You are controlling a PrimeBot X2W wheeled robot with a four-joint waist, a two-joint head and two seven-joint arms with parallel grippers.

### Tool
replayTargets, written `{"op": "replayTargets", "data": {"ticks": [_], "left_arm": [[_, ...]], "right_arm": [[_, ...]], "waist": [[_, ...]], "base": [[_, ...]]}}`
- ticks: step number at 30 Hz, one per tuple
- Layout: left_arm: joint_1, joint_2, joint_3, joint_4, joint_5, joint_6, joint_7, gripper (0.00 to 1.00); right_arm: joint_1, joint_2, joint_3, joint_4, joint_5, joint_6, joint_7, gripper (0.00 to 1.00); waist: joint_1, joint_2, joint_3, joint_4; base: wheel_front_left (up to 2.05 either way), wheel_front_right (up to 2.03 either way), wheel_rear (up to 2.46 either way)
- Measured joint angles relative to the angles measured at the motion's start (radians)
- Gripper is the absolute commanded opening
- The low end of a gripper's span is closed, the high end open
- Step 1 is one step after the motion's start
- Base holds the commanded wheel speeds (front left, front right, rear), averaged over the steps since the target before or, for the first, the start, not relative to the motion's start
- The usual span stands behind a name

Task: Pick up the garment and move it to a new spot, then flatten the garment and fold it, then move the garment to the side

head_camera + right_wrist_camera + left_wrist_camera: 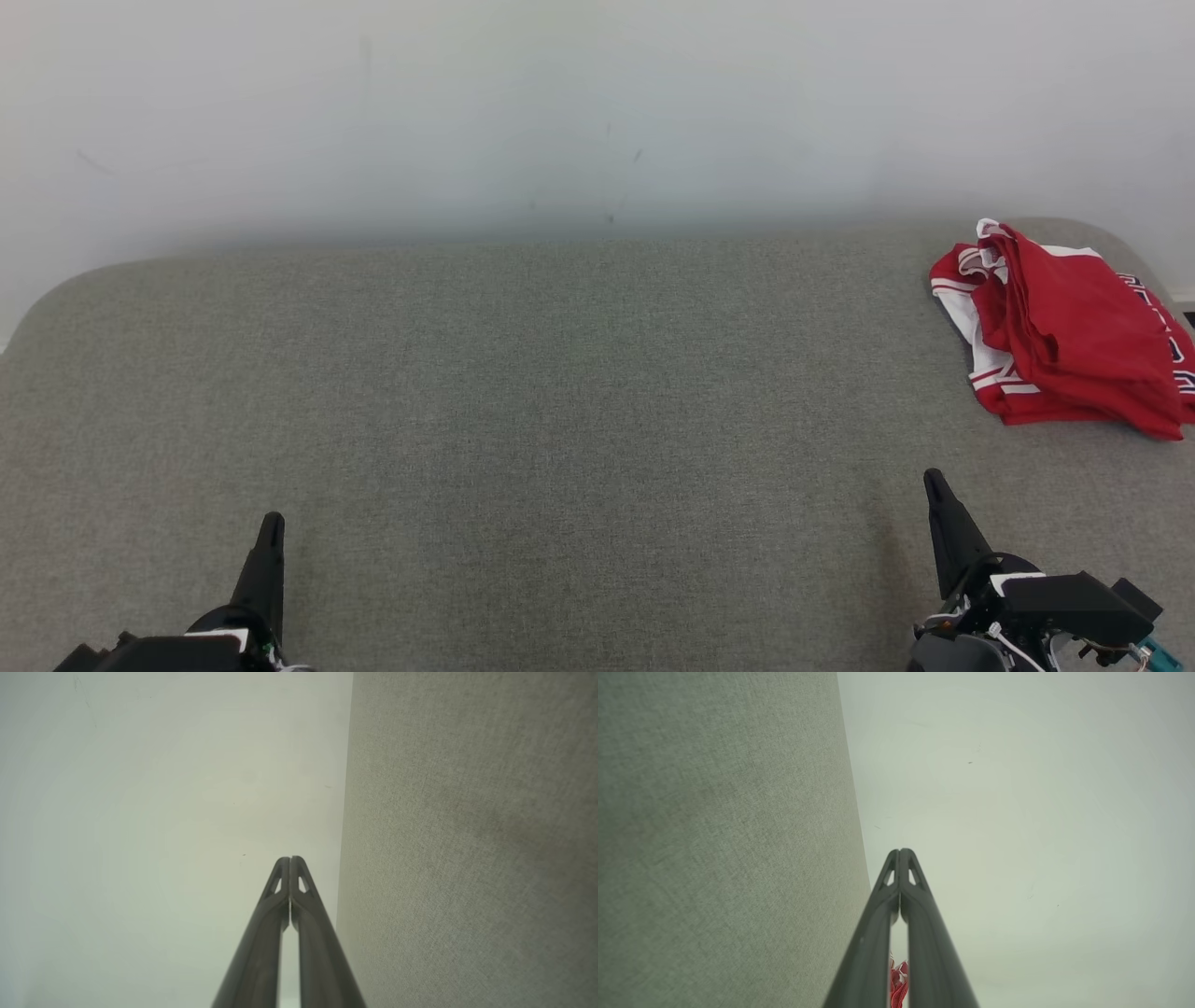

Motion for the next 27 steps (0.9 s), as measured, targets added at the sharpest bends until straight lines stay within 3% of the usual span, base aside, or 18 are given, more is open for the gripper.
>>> {"op": "replayTargets", "data": {"ticks": [27], "left_arm": [[0.000,0.000,0.000,0.000,0.000,0.000,0.000,0.00]], "right_arm": [[0.000,0.000,0.000,0.000,0.000,0.000,0.000,0.00]], "waist": [[0.0000,-0.0001,0.000,0.000]], "base": [[0.00,0.00,0.00]]}}
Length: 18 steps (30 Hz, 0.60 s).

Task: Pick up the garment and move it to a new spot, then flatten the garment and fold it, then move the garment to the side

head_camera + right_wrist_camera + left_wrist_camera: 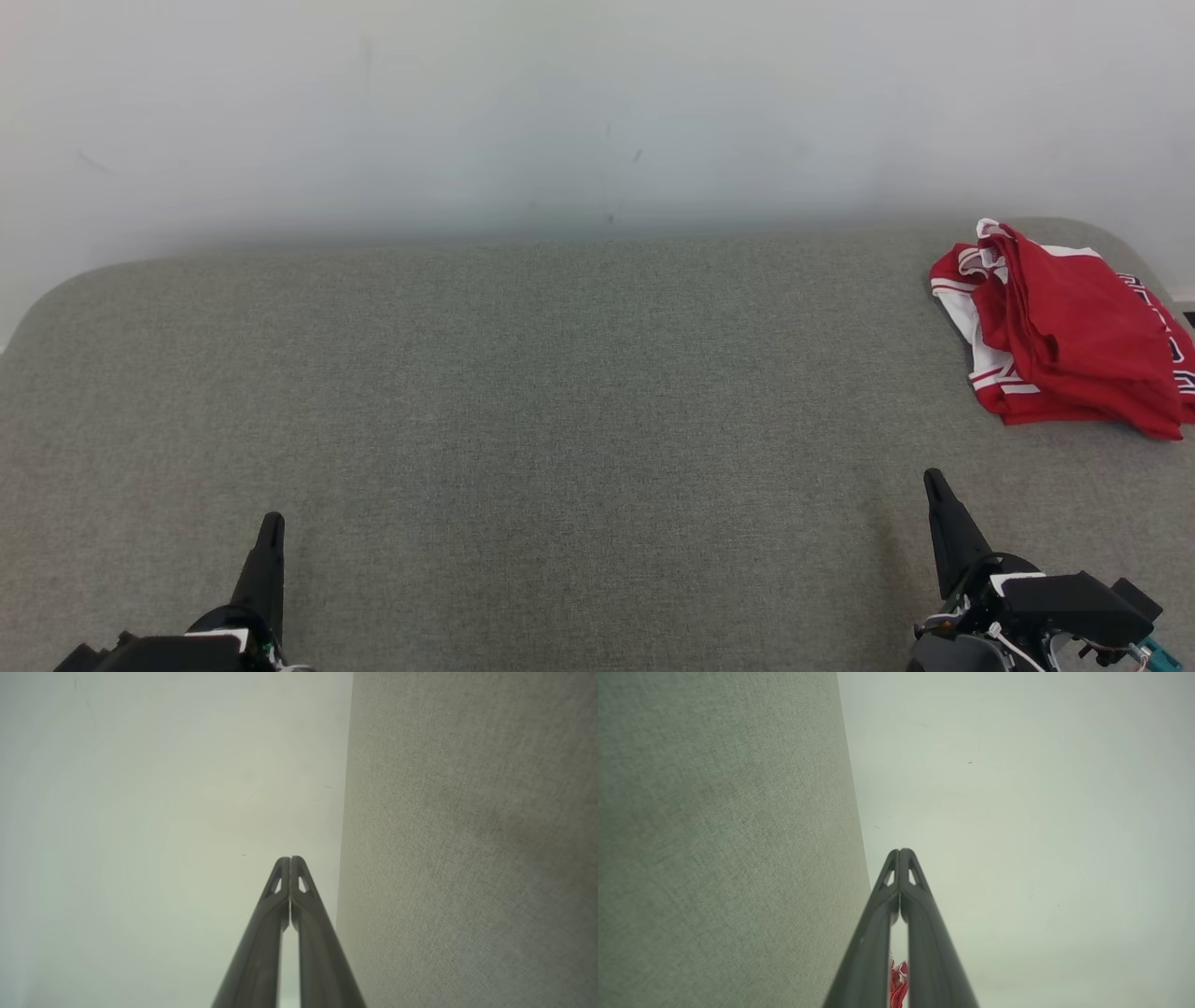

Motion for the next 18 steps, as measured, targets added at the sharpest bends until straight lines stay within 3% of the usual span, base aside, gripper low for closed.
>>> {"op": "replayTargets", "data": {"ticks": [18], "left_arm": [[0.000,0.000,0.000,0.000,0.000,0.000,0.000,0.00]], "right_arm": [[0.000,0.000,0.000,0.000,0.000,0.000,0.000,0.00]], "waist": [[0.0000,0.0000,0.000,0.000]], "base": [[0.00,0.00,0.00]]}}
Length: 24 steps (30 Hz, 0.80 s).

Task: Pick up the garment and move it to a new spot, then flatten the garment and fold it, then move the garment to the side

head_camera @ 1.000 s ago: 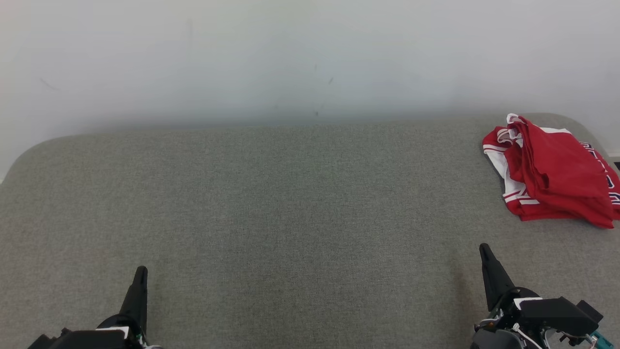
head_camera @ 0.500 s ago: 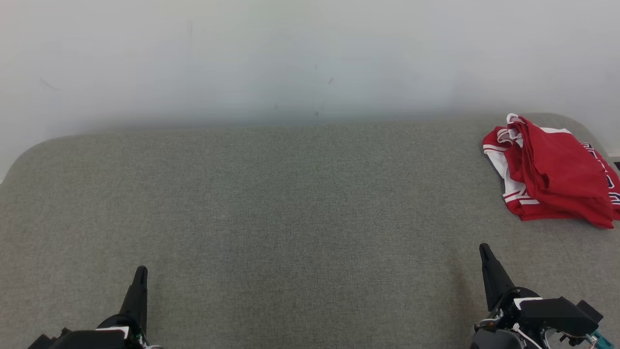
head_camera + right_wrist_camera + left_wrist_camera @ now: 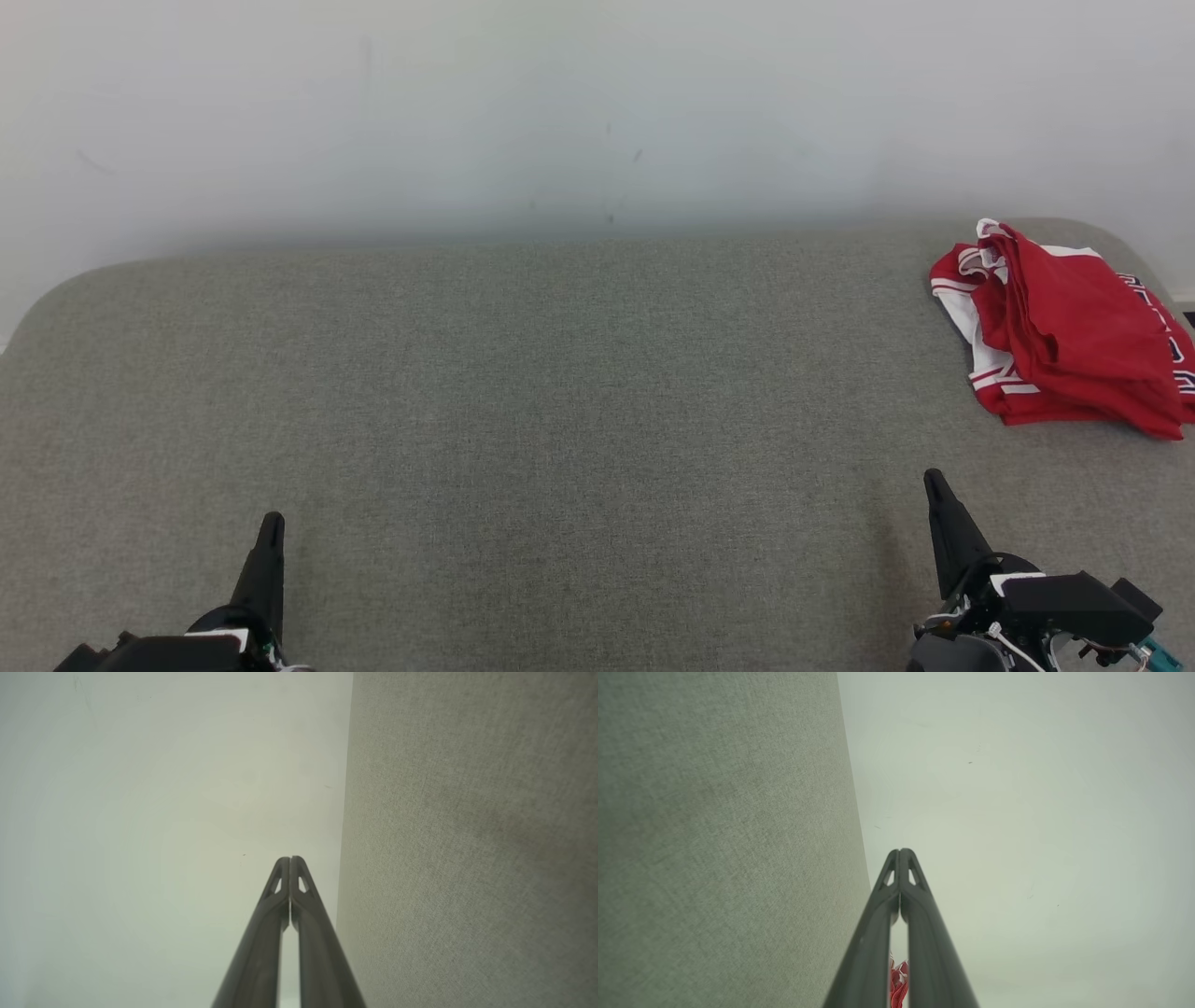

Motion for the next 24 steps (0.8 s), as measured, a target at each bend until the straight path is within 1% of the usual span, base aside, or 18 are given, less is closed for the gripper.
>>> {"op": "replayTargets", "data": {"ticks": [24], "left_arm": [[0.000,0.000,0.000,0.000,0.000,0.000,0.000,0.00]], "right_arm": [[0.000,0.000,0.000,0.000,0.000,0.000,0.000,0.00]], "waist": [[0.0000,0.0001,0.000,0.000]], "base": [[0.00,0.00,0.00]]}}
